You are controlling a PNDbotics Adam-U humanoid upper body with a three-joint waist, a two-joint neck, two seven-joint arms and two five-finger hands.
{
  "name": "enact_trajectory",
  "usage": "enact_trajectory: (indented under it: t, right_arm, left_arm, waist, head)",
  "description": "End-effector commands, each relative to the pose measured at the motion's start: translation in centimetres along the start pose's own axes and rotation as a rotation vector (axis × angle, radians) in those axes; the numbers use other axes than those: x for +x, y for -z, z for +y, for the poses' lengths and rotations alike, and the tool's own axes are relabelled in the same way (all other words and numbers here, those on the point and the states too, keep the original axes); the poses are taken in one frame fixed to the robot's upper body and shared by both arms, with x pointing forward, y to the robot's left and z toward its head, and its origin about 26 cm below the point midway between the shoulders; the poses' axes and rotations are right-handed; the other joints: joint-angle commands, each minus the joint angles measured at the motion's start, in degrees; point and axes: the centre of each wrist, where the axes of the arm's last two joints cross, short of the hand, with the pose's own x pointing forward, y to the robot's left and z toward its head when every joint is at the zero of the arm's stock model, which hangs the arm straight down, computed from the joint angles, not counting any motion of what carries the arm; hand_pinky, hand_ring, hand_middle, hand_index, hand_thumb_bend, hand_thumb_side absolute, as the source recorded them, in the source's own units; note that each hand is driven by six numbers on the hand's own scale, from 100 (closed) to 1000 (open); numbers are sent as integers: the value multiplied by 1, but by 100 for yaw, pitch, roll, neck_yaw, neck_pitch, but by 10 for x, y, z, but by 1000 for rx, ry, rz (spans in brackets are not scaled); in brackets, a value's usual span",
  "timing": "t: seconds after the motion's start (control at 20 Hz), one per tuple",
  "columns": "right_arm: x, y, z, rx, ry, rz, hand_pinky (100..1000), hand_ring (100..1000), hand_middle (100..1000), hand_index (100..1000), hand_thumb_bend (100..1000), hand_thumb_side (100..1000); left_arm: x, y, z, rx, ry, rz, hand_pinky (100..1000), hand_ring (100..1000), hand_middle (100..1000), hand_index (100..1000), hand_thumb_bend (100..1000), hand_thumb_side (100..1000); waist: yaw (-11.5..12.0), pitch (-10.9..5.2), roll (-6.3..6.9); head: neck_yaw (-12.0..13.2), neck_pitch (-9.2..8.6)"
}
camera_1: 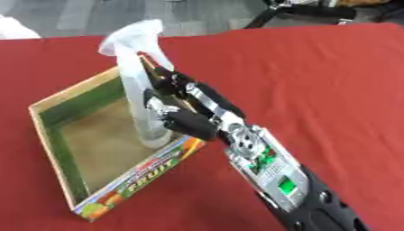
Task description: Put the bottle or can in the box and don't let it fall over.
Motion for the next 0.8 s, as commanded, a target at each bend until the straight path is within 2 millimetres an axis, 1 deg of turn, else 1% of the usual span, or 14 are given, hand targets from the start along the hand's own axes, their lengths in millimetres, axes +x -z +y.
enact_trajectory:
  t: [0.05,0.4,0.55,0.65,0.7,0.75,0.8]
  right_arm:
    - [7,-5,-6,-28,-24,-27,1000,923,845,1000,100,693]
    - [-2,-24,-10,-102,-30,-6,1000,921,845,1000,100,704]
    - [-10,-32,-17,-158,-41,-8,1000,918,841,1000,100,686]
    - [-16,-39,-26,-203,-51,-24,1000,915,841,1000,100,696]
    - [-19,-43,-32,-231,-58,-29,1000,917,853,1000,100,733]
    - [-21,-47,-39,-266,-63,-35,1000,924,861,1000,100,799]
    - [-24,-52,-48,-306,-66,-46,1000,925,849,1000,100,830]
  left_arm:
    - [9,2,7,7,23,-32,716,1000,971,721,220,946]
    - [9,1,10,18,23,-29,715,1000,971,720,219,945]
    - [8,0,11,26,26,-26,715,1000,972,720,219,943]
    - [8,0,13,30,29,-25,715,1000,972,720,219,941]
    - [8,0,13,33,32,-24,715,1000,973,720,218,940]
    - [8,-1,14,36,34,-24,715,1000,973,720,219,939]
    - [8,-1,15,37,36,-25,715,1000,973,720,219,938]
  waist:
    - [-13,-142,12]
    - [-97,-154,50]
    - [-139,-182,61]
    - [-170,-211,64]
    - [-192,-228,64]
    - [-215,-245,63]
    - [-241,-264,62]
  head:
    - [18,4]
    - [77,10]
    - [108,6]
    - [139,-2]
    - [157,1]
    - [173,8]
    - [191,16]
